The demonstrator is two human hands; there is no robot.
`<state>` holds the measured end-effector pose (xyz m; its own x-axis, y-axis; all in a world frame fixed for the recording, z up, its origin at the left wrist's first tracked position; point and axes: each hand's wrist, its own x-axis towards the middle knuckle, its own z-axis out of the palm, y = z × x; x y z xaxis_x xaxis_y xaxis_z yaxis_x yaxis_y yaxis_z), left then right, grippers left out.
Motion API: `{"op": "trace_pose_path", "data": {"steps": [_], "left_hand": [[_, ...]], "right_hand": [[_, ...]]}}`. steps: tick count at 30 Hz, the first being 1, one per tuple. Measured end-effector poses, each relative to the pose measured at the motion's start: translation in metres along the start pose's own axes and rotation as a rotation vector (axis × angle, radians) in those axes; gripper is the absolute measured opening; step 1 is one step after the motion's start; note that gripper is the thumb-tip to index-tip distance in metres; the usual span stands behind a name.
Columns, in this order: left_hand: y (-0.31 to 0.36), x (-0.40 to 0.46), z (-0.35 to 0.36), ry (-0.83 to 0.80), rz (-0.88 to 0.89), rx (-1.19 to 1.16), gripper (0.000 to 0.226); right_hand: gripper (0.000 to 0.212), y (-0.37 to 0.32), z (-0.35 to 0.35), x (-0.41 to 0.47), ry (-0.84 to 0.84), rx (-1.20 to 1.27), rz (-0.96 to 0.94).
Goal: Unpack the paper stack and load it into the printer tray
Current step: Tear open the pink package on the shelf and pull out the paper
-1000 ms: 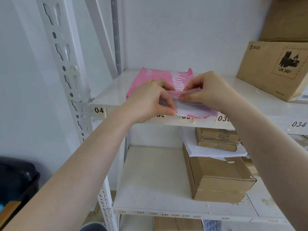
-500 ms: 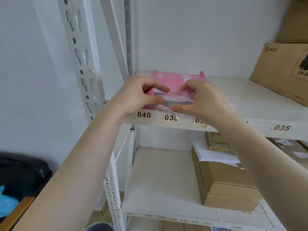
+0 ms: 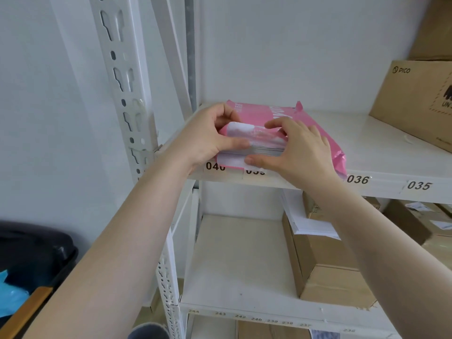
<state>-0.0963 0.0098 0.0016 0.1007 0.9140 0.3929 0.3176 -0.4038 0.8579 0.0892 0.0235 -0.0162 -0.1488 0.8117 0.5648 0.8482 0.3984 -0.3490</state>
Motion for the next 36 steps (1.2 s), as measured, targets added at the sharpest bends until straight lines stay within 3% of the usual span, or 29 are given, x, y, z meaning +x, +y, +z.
{"op": "trace_pose_path", "data": {"steps": [5,8,11,14,20,23,27,36], "left_hand": [[-0.006,0.001,0.003,0.011,0.017,0.097,0.041],[-0.003,-0.003,0.006,0.026,0.173,0.145,0.042],[0.003,-0.005,0.012,0.028,0.401,0.368,0.024],[0.004,0.000,0.018,0.019,0.487,0.592,0.009],[0.001,0.009,0.025,0.090,0.405,0.648,0.027],[0.000,0.011,0.026,0.141,0.368,0.682,0.015],[-0.002,0.014,0.026,0.086,0.305,0.654,0.018],[-0.004,0.018,0.030,0.055,0.277,0.392,0.013]], "right_hand": [[0.071,0.000,-0.001,0.000,0.000,0.029,0.004],[0.051,0.001,-0.011,0.002,-0.020,0.156,0.017],[0.026,0.008,-0.026,0.003,0.023,0.204,0.056],[0.020,0.010,-0.037,0.005,0.074,0.162,0.099],[0.029,0.004,-0.038,0.007,0.198,0.075,0.127],[0.048,0.008,-0.034,0.001,0.054,-0.021,0.067],[0.070,0.016,-0.029,-0.004,-0.060,-0.059,0.053],[0.070,0.021,-0.025,-0.004,-0.051,0.003,0.066]]}}
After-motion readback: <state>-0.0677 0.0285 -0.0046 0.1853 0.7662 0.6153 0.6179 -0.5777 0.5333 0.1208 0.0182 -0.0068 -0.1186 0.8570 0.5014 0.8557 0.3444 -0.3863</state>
